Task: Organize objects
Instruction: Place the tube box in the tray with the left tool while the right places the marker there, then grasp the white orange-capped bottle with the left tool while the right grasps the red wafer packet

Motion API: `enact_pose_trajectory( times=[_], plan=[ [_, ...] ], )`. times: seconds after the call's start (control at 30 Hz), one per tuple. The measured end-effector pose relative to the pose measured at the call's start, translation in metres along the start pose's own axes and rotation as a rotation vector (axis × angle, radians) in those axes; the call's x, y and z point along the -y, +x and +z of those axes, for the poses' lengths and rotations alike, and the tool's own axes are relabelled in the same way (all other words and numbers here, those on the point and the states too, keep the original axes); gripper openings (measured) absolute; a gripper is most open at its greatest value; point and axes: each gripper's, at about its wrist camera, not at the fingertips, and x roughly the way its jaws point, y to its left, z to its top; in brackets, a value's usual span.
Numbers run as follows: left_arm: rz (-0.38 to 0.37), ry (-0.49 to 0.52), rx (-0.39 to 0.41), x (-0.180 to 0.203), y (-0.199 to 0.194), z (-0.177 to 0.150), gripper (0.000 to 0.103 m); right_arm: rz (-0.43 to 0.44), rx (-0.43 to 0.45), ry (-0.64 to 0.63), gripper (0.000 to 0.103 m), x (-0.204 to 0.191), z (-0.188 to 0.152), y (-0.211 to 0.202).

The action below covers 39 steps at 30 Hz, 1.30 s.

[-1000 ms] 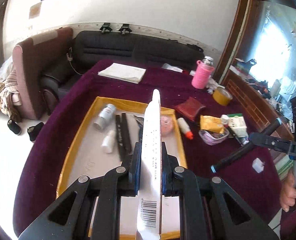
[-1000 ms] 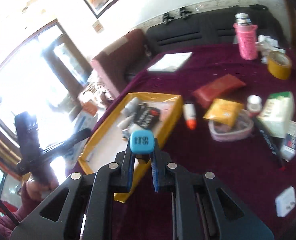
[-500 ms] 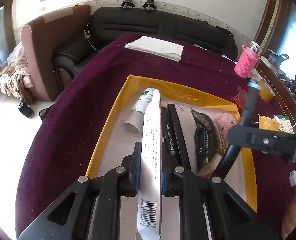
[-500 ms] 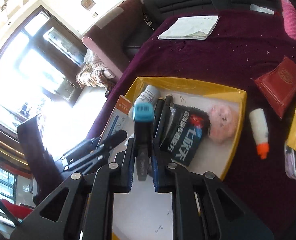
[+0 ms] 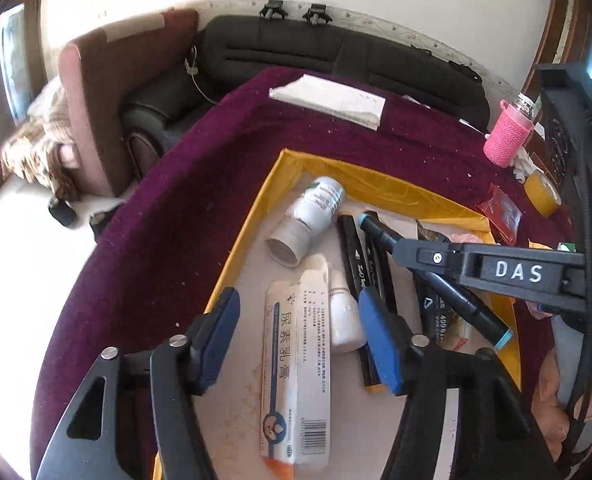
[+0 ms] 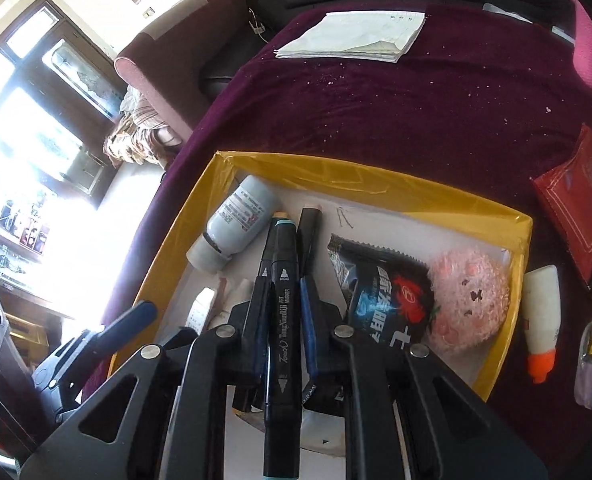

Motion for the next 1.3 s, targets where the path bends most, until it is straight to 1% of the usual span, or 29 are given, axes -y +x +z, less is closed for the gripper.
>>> enact_pose_trajectory(
  times=[0.07, 0.2, 0.23, 0.33, 0.37, 0.43, 0.6, 0.8, 0.93, 1.1, 1.2, 1.3],
  plan=[
    [0.015, 0.013, 0.014, 0.004, -0.007, -0.002, 0.057, -0.014, 0.007, -0.008, 0.013, -0.001, -0.003, -0.004],
    [0.025, 0.025, 0.033, 0.013, -0.024, -0.008, 0.061, 0.039, 0.065, 0.011, 0.013, 0.0, -0.012, -0.029],
    [0.033, 0.031, 0.042, 0.016, -0.03, -0.009, 0.063, 0.039, 0.088, 0.002, 0.015, 0.0, -0.015, -0.04],
    [0.054, 0.043, 0.079, 0.026, -0.048, -0.014, 0.066, 0.011, 0.146, -0.034, 0.027, -0.003, -0.025, -0.066],
    [0.056, 0.043, 0.087, 0.028, -0.053, -0.015, 0.071, 0.004, 0.165, -0.045, 0.03, -0.003, -0.03, -0.076],
    [0.067, 0.048, 0.105, 0.034, -0.062, -0.018, 0.075, -0.002, 0.19, -0.055, 0.033, 0.0, -0.039, -0.091],
    [0.085, 0.081, 0.142, 0.052, -0.079, -0.025, 0.075, -0.027, 0.24, -0.064, 0.038, 0.013, -0.066, -0.123],
    [0.074, 0.135, 0.156, 0.085, -0.093, -0.032, 0.075, -0.058, 0.275, -0.045, 0.04, 0.042, -0.091, -0.147],
    [0.071, 0.187, 0.166, 0.114, -0.1, -0.035, 0.075, -0.064, 0.299, -0.007, 0.044, 0.067, -0.103, -0.164],
    [0.066, 0.245, 0.167, 0.148, -0.104, -0.038, 0.075, -0.071, 0.332, 0.047, 0.044, 0.1, -0.116, -0.185],
    [0.041, 0.27, 0.143, 0.166, -0.101, -0.038, 0.075, -0.082, 0.357, 0.078, 0.044, 0.121, -0.123, -0.199],
    [-0.012, 0.25, 0.094, 0.173, -0.093, -0.036, 0.075, -0.103, 0.394, 0.139, 0.044, 0.154, -0.133, -0.217]
  ],
)
